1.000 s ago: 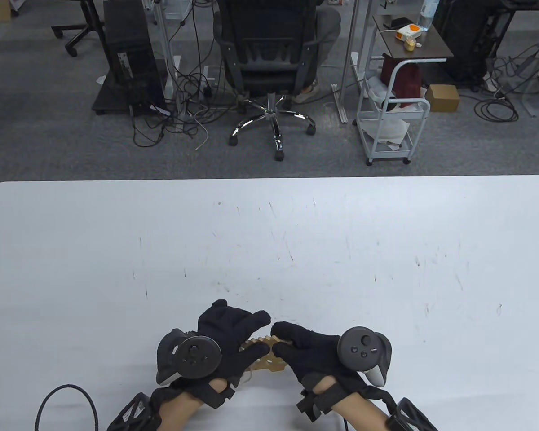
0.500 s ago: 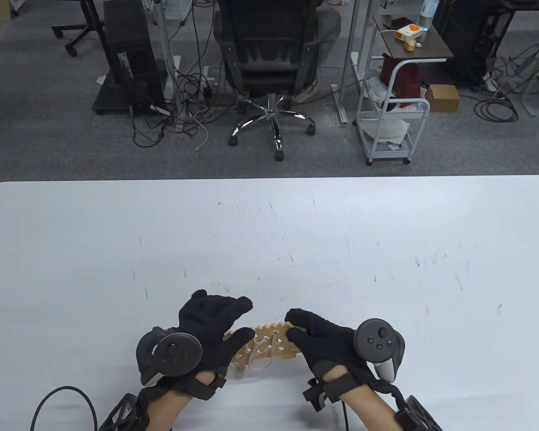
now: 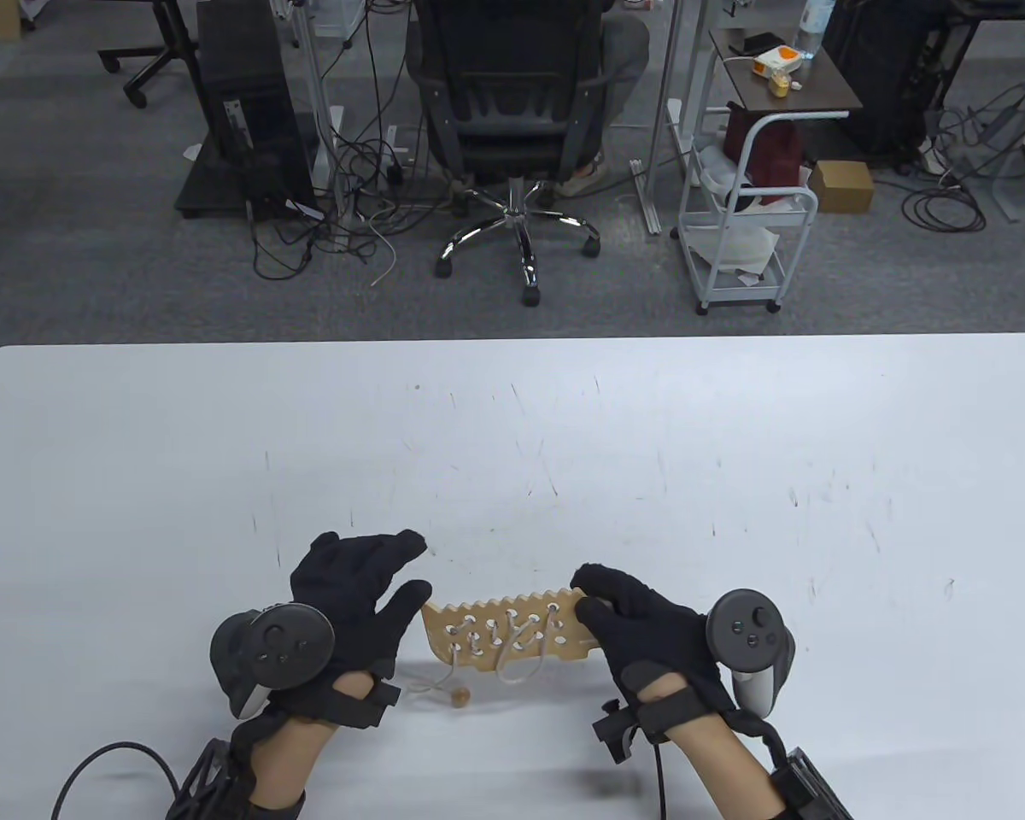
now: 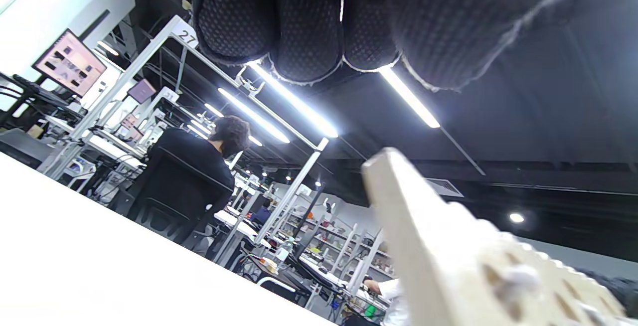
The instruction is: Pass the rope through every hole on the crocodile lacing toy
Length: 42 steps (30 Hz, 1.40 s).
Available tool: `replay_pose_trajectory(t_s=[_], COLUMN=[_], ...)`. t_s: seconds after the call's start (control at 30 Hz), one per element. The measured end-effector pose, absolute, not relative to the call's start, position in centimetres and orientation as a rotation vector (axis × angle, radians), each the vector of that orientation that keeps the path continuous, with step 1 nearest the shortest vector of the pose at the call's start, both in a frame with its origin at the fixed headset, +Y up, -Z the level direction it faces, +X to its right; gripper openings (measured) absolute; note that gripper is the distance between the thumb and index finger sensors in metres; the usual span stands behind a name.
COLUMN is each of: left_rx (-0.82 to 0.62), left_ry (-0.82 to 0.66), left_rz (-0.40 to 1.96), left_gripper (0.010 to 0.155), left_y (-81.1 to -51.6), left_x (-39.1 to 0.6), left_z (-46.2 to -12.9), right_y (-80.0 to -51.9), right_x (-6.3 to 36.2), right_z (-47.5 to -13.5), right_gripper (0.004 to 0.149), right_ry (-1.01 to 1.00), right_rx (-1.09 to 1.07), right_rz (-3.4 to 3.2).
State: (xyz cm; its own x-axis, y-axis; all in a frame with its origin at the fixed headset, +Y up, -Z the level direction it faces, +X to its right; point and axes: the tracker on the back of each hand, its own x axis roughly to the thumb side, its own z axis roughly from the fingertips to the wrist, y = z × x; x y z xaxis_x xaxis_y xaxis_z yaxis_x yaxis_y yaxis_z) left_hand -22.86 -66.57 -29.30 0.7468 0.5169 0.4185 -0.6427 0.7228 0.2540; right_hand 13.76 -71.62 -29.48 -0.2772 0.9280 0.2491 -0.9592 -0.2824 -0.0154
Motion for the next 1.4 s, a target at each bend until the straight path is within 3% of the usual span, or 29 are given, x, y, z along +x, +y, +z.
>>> replay_pose_trajectory(t_s=[0.33, 0.63, 0.97, 1.4], left_rx=[0.285, 0.067, -0.119, -0.221], left_ry=[-0.273, -0.347, -0.475, -0.598], left_rz=[0.681, 0.811, 0.9, 0.969], left_gripper=[0.054, 0.051, 0.054, 0.058], left_y=[-68.9, -71.9, -73.2, -73.4], left_x=[-23.7, -22.0, -19.0, -16.0], left_z=[-31.2, -32.6, -32.0, -30.3], right_y=[-72.0, -72.1, -72.5, -73.2], right_x=[14.1, 13.4, 12.0, 10.7], right_z=[-29.9, -29.7, -29.3, -28.9], right_gripper=[0.045, 0.045, 0.045, 0.045], right_ry=[-0.123, -0.051, 0.025, 0.105], right_rx=[0.231, 0.256, 0.285, 0.297], right_rz=[1.709, 1.621, 1.576, 1.534])
